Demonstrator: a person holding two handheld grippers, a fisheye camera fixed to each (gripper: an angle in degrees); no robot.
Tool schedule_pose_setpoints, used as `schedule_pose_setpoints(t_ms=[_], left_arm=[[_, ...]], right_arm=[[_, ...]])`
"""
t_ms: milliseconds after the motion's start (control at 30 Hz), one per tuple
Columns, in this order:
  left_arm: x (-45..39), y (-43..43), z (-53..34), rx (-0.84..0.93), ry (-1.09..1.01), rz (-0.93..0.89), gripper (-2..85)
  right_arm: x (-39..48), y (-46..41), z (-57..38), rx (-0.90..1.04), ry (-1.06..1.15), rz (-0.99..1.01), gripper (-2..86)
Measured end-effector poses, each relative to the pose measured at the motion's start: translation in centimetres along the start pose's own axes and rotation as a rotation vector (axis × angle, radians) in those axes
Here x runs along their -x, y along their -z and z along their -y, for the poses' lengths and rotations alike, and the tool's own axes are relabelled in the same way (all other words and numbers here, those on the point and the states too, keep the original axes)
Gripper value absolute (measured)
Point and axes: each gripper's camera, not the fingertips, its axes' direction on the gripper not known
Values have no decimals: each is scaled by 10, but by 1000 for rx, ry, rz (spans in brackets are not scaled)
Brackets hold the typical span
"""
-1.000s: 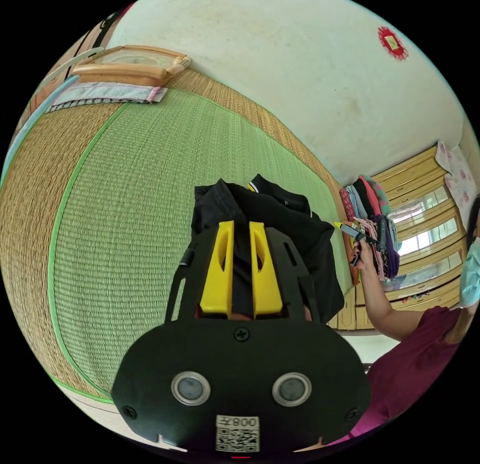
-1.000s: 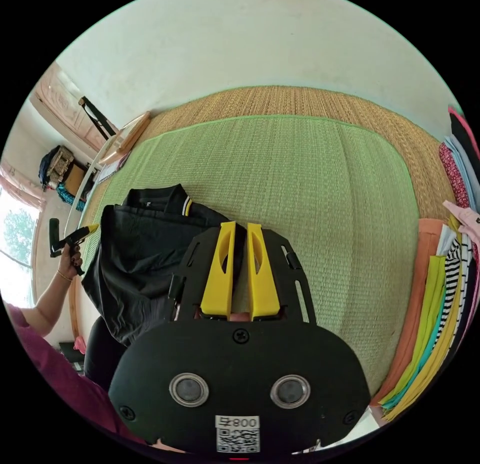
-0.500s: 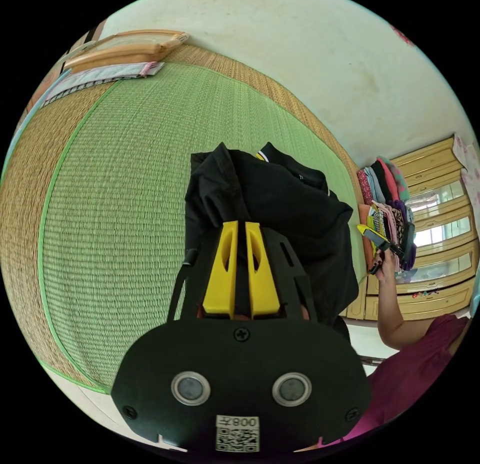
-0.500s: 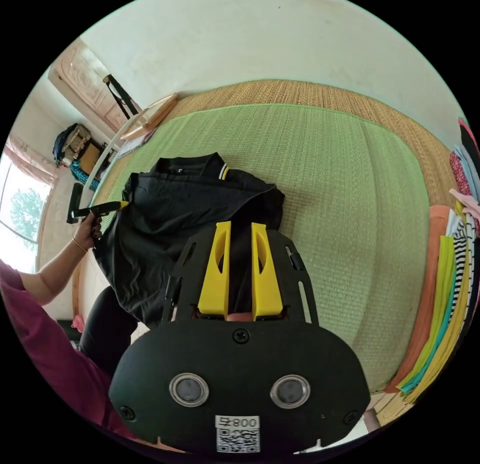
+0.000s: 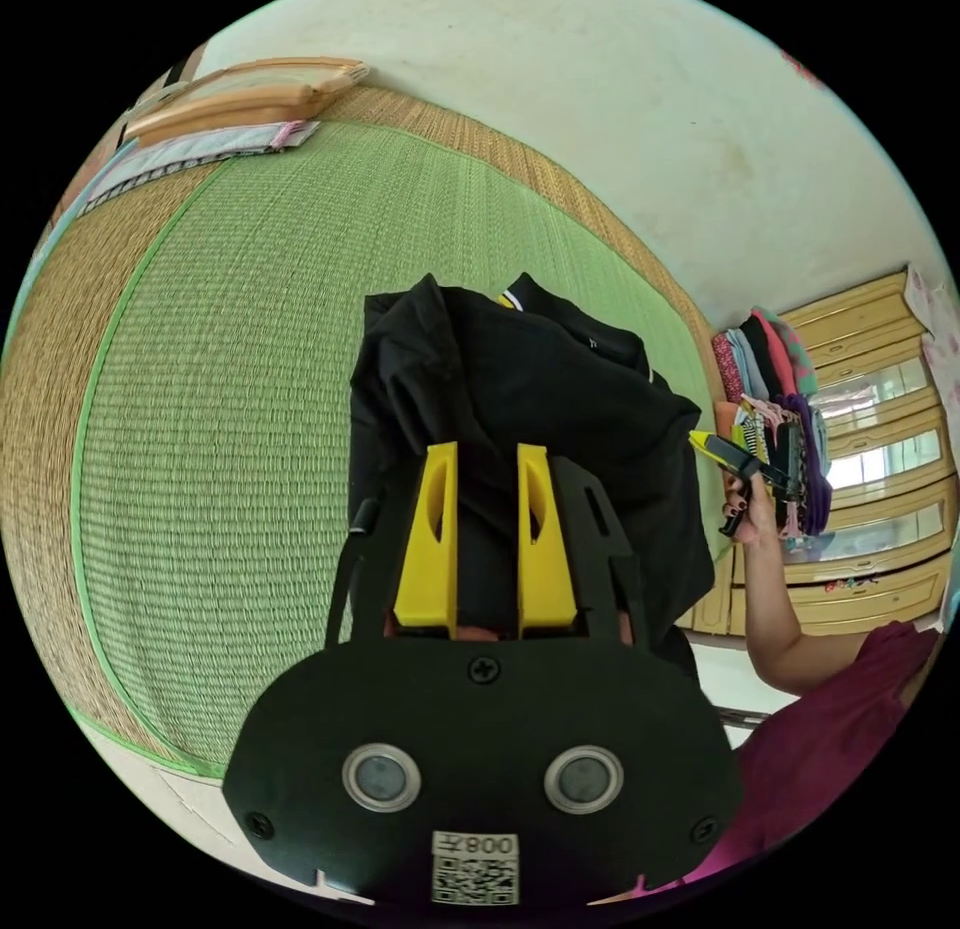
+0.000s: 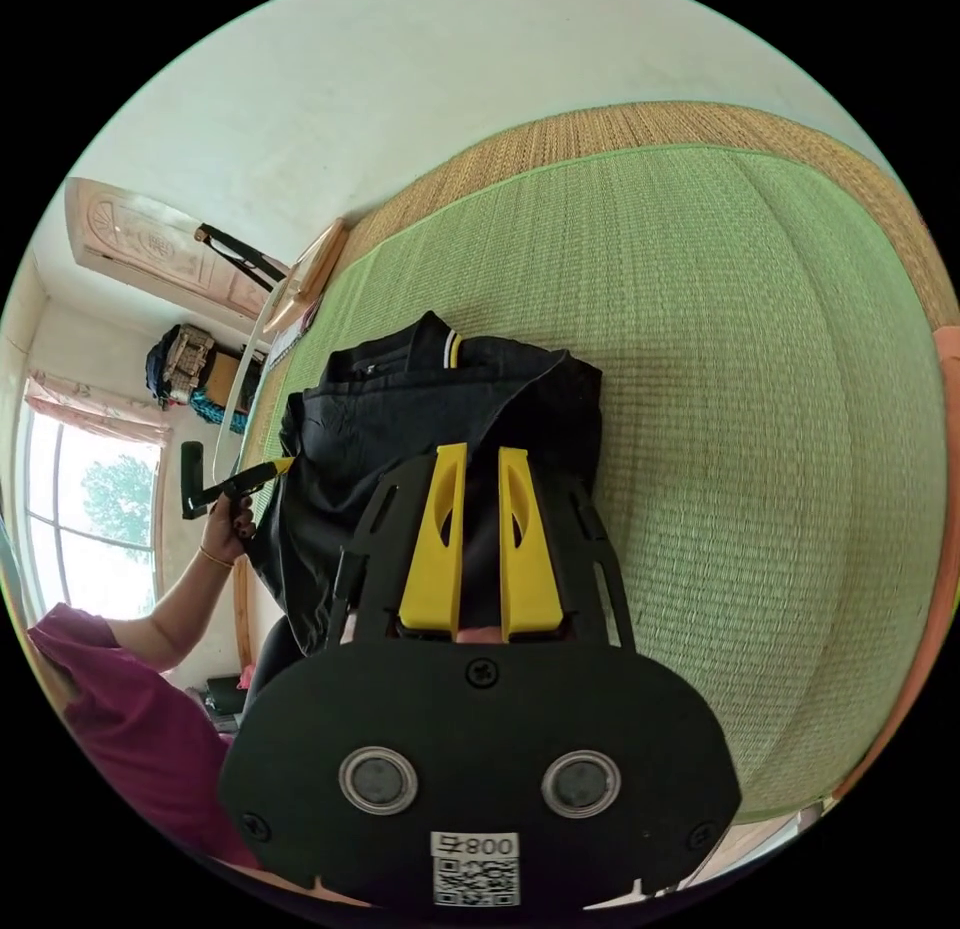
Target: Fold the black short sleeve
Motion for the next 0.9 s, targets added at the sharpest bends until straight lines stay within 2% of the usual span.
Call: schedule_pose_setpoints(t_ms=[233,433,567,700,900], left_arm=[[-9,4,4,-37,22,24,18],[-21,-1,14,-15,-3,-38,73],[-31,-15,20,22,-17,13,80],[-41,-21,30,34,-43,118,37],[-42,-12,39,-16,-22,89,10]], right_arm=[[-27,-5,0,14,-4,65,7],[-47,4,-5,-15,-9,133,2],[-55,2,-8,-9,-8,152,1],[-61,4,-11,-11,-9,168,1],[-71,10,-17,-31,-16,219,0]])
